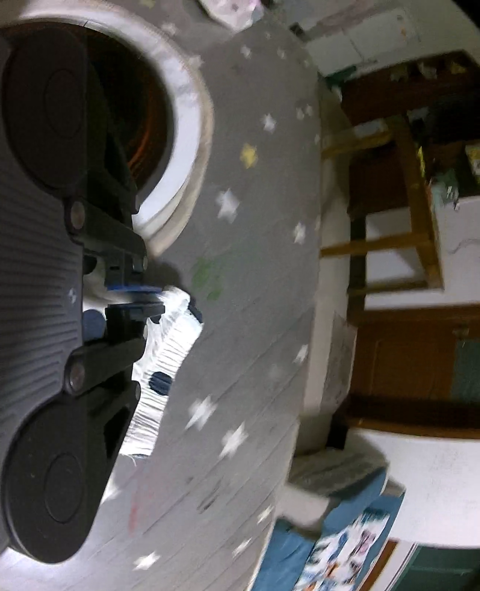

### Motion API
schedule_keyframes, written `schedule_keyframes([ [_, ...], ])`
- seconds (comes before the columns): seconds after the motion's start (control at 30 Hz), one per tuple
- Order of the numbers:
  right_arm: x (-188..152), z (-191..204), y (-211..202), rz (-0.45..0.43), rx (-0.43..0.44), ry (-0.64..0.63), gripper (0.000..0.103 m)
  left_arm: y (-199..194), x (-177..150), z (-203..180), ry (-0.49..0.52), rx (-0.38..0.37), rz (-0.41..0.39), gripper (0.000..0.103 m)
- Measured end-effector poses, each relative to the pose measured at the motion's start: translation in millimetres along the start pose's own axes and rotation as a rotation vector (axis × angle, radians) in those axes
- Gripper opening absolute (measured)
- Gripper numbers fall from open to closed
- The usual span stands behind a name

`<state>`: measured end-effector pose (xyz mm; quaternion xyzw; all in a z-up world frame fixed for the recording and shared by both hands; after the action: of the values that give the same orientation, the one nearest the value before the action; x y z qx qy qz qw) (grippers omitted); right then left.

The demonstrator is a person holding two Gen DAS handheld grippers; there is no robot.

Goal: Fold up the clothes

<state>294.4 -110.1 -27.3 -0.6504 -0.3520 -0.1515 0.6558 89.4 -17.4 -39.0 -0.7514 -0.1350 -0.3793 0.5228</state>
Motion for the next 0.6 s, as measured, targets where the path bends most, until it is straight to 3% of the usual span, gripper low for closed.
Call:
schedule_keyframes([
  [0.2,47,54,-13,-0.101,0.167,0.007,0.007,-28,1,29,-0.08,0.12,-0.055,0.002],
  [0.23,53,60,-17,-0.115,0.175,-0.001,0.011,-30,0,34,-0.093,0.139,-0.055,0.002],
  [0.33,60,64,-37,-0.14,0.195,-0.031,0.012,-33,-5,47,-0.125,0.177,-0.038,0.002],
  [0.47,48,40,-69,-0.151,0.162,-0.095,0.013,-33,-8,46,-0.116,0.187,-0.022,0.002],
  [0.6,6,-18,-101,-0.124,0.084,-0.114,0.018,-40,-4,38,-0.097,0.179,-0.044,0.005],
])
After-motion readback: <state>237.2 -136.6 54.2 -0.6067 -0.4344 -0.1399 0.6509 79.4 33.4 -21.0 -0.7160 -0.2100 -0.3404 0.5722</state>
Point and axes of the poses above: each gripper's, at about its wrist camera, not at the fingertips, and y roughly the way its jaws point, z to its left, x to its top, the point moved 8 cm from there along y, roughly the way its jaws point, and after that the axes turned 13 degrees about -x, right-handed, at the moved point
